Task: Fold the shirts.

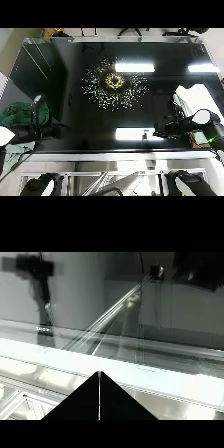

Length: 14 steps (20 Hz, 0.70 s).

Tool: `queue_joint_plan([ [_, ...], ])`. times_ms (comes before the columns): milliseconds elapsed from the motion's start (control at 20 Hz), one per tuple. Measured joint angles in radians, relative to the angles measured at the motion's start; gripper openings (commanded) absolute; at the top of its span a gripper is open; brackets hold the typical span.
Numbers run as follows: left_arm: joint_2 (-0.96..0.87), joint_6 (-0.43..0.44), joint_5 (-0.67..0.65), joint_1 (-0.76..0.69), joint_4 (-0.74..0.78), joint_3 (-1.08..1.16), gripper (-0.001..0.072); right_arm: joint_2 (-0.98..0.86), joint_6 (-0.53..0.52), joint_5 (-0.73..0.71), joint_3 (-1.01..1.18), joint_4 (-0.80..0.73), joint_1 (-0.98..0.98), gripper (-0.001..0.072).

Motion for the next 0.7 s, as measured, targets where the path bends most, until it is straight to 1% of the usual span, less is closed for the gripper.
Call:
queue_joint_plan([
  [50,-0.031,-0.018,0.006,0.000,0.080,0.043,0.0686,0.000,0.000,0.000,0.000,0.000,0.000,0.0024],
  [250,-0.194,-0.088,0.025,0.000,0.397,0.211,0.0687,0.000,0.000,-0.002,0.000,0.000,0.000,0.0024],
  [450,-0.404,-0.124,0.035,0.005,0.696,0.324,0.0686,0.000,0.000,-0.005,0.000,0.000,0.000,0.0024],
  [550,-0.507,-0.135,0.039,0.029,0.783,0.349,0.0687,0.000,0.000,-0.011,0.000,0.000,0.000,0.0024],
  [700,-0.642,-0.151,0.040,0.102,0.847,0.366,0.0687,0.000,0.000,-0.019,0.000,0.000,0.000,0.0024],
])
